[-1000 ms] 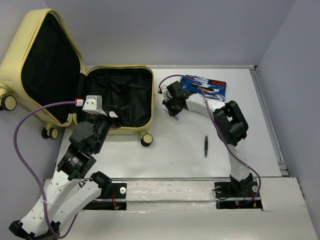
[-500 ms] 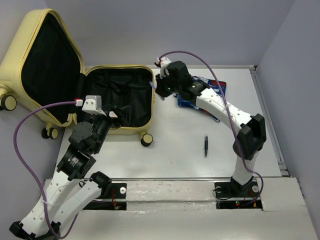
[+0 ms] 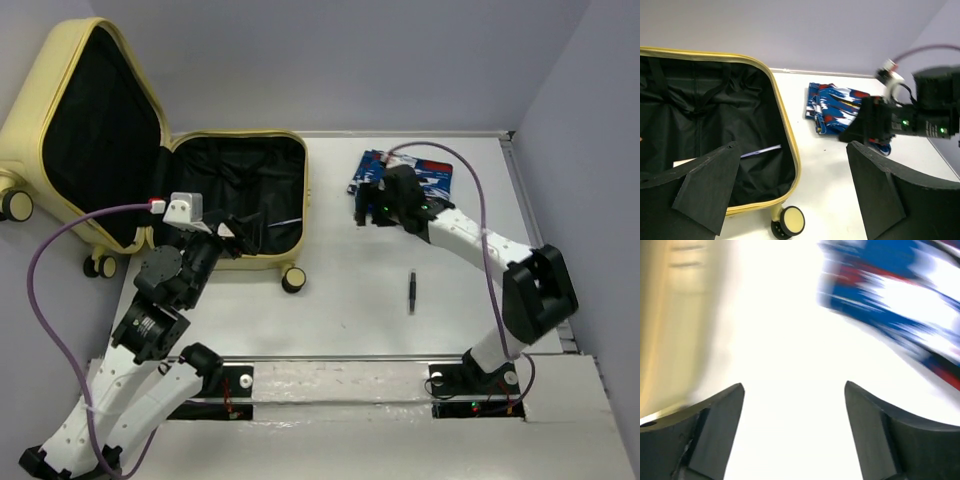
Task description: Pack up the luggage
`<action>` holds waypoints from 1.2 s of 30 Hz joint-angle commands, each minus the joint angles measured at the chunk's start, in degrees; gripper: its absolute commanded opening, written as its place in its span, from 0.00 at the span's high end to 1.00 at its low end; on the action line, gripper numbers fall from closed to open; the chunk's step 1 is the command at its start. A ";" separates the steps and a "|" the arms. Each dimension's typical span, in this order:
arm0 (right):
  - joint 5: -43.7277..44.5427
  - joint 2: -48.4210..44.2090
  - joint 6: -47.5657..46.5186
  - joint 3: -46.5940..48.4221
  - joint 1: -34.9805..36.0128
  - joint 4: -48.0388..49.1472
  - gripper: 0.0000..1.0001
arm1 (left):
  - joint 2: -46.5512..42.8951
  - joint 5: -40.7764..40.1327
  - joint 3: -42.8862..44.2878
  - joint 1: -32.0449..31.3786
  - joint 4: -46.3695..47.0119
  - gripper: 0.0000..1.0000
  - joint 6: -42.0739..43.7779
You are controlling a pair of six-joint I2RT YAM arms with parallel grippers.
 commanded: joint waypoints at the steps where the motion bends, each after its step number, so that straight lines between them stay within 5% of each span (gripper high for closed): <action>1: 9.91 -14.50 13.21 -21.56 -7.80 1.13 0.17 | -1.71 3.94 0.61 0.52 3.01 0.01 -0.61; 6: 13.86 -22.61 20.15 -33.11 -7.80 -5.10 0.19 | -4.08 6.14 0.26 0.96 3.80 0.01 -1.14; 13: 14.31 -17.79 25.62 -34.96 -7.80 -8.63 0.27 | -5.14 7.20 0.25 0.96 3.89 0.01 -1.23; 17: 12.29 -12.43 24.74 -34.09 -7.80 -7.05 0.52 | -5.58 7.38 0.17 0.96 3.89 0.01 -1.32; 19: 10.80 -10.76 22.73 -33.21 -7.80 -5.74 0.81 | -5.67 7.29 0.17 0.96 3.89 0.01 -1.32; 21: 9.75 -11.36 21.58 -32.16 -7.80 -5.47 0.93 | -5.67 7.29 0.17 0.96 3.89 0.01 -1.32; 26: 5.89 -18.56 17.45 -22.51 -2.55 -3.01 0.93 | -5.67 7.38 0.08 0.96 3.98 0.01 -1.40; 33: -4.91 0.30 12.43 15.53 8.63 2.35 0.93 | -4.88 5.71 0.08 1.14 3.63 0.01 -1.23; 35: -11.34 9.88 14.18 27.63 9.34 3.84 0.74 | -4.61 4.31 -0.01 1.22 3.45 0.01 -1.23; 36: -10.74 14.08 14.37 30.49 9.34 3.68 0.48 | -4.52 3.26 -0.01 1.22 3.19 0.01 -1.32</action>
